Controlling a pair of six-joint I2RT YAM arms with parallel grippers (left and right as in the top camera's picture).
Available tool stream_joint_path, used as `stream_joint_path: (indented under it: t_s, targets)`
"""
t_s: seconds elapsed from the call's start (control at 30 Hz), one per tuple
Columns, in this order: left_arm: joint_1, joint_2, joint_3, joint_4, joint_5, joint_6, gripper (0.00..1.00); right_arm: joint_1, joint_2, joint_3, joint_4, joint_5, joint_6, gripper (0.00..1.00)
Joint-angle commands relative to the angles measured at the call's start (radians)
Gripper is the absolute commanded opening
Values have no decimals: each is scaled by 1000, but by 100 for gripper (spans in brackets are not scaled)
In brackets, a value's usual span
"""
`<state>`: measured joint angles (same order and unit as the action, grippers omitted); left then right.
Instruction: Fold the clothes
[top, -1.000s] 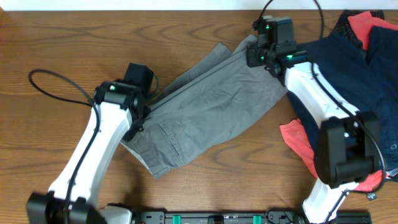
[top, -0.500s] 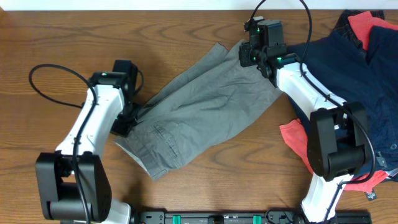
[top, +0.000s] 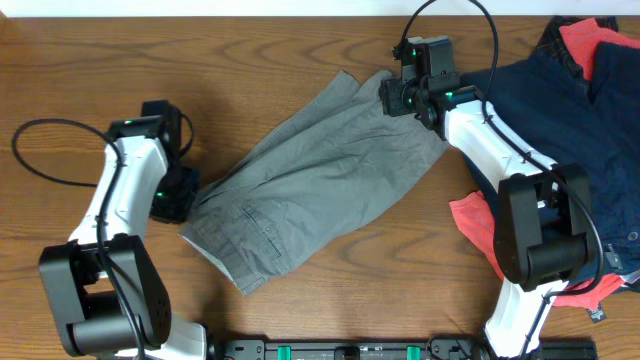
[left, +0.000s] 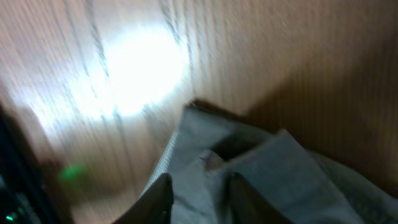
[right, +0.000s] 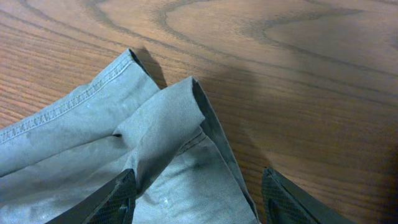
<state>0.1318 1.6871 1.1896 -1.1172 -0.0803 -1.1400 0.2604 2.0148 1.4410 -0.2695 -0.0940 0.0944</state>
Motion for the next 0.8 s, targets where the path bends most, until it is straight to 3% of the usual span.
stream_joint_path:
  t_s: [0.0, 0.03, 0.07, 0.17, 0.4, 0.6, 0.77]
  targets:
    - [34, 4, -8, -56, -5, 112, 40, 12, -15, 15, -10, 2, -3, 64]
    - [36, 5, -8, -84, -5, 119, 71, 12, -19, 15, -12, 2, -4, 66]
    - [36, 5, -8, -114, -5, 119, 95, 12, -24, 15, -11, 2, -4, 71]
    - [34, 5, -8, -185, 12, 128, 98, 12, -42, 15, -11, -5, -6, 77]
    - [29, 5, -11, -172, 144, 288, 98, 12, -51, 15, -82, -29, -6, 82]
    - [26, 5, -27, -167, 172, 322, 98, 6, -47, 14, -211, 95, 6, 86]
    - [12, 5, -144, -55, 217, 325, 98, 6, -9, 0, -280, 173, 5, 88]
